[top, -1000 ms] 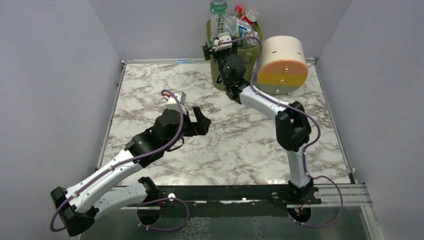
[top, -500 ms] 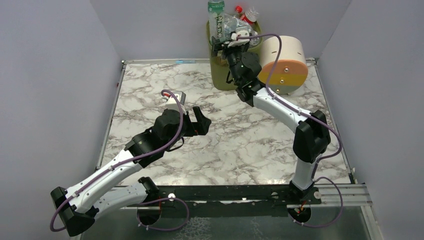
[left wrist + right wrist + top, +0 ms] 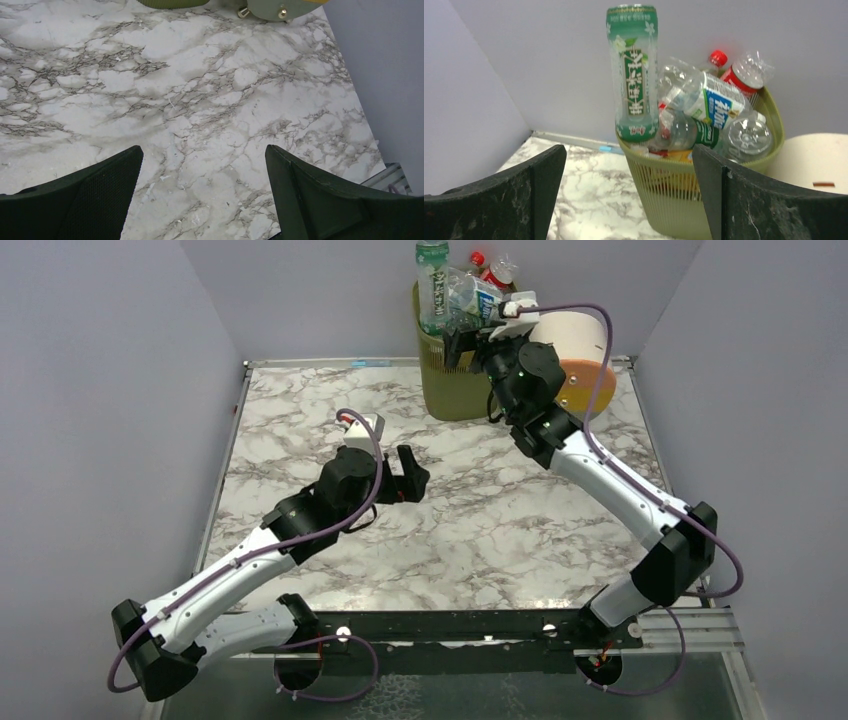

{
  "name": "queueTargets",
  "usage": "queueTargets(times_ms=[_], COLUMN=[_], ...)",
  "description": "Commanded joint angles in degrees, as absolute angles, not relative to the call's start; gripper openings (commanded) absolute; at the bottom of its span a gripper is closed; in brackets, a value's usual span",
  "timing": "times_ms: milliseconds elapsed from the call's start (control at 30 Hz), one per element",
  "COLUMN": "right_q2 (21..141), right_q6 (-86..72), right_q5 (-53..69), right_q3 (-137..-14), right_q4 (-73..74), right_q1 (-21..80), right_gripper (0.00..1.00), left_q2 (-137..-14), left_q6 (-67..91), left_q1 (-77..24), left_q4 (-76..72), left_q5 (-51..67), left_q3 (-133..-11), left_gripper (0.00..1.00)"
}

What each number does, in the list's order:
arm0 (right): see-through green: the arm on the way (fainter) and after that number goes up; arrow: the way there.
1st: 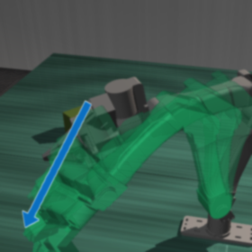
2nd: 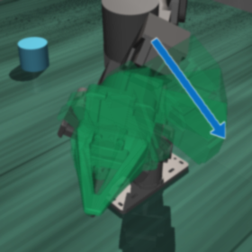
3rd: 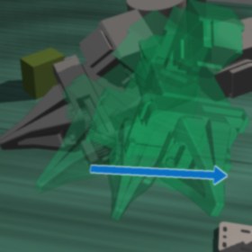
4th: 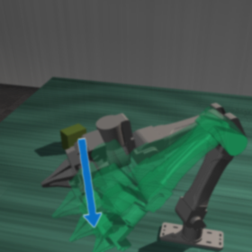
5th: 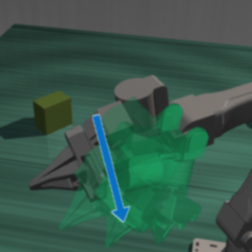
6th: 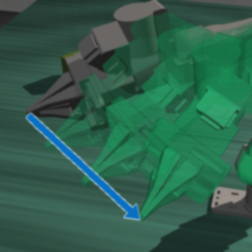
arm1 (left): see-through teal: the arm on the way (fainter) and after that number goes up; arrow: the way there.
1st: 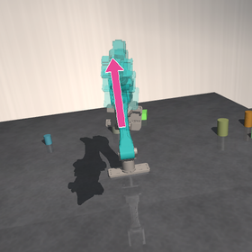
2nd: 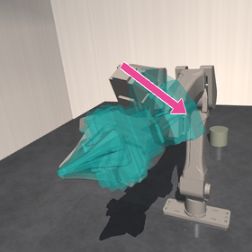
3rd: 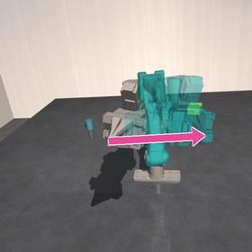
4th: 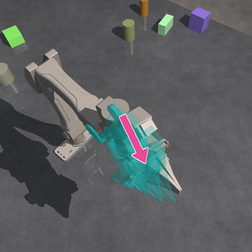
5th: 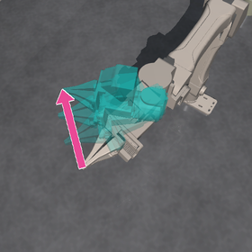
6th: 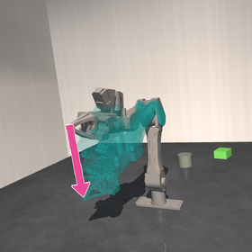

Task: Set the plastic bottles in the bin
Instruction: Place the plastic bottle in the trash bin, then reset both arms

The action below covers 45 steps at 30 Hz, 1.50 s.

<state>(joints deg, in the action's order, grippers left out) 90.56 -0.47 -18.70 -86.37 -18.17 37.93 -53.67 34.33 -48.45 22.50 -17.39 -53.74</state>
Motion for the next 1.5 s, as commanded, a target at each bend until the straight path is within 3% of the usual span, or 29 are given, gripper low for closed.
queueTargets(times_ms=[0,200,333,500,900,1467], right_q2=[84.8,77.6,74.3,74.6,68.2,82.3], right_q6=[-3.3,-5.5,-8.1,-15.7,-13.9,-6.9], right_q5=[-15.8,-19.3,-12.6,-1.5,-18.2,-28.0], right_q3=[-81.4,-72.8,-66.9,-58.5,-34.0,-24.7], right_q4=[-8.6,-2.6,-0.2,1.2,-18.4,-44.4], right_q1=[38.3,38.0,33.6,20.3,13.3,11.2], right_gripper=[0.99,0.99,0.99,0.99,0.99,0.99], left_q2=[-57.4,-63.2,-66.4,-70.1,-72.6,-87.4], left_q6=[30.5,28.8,29.4,23.9,9.7,2.5], left_q1=[-47.2,-41.9,-36.7,-31.3,-19.5,-5.8], left_q4=[18.3,13.2,9.7,0.3,-25.3,-48.2], left_q5=[-16.9,-14.2,-15.7,-18.6,-24.5,-12.2], left_q3=[-56.4,-56.2,-54.4,-49.3,-32.4,-23.3], left_gripper=[0.99,0.99,0.99,0.99,0.99,0.99])
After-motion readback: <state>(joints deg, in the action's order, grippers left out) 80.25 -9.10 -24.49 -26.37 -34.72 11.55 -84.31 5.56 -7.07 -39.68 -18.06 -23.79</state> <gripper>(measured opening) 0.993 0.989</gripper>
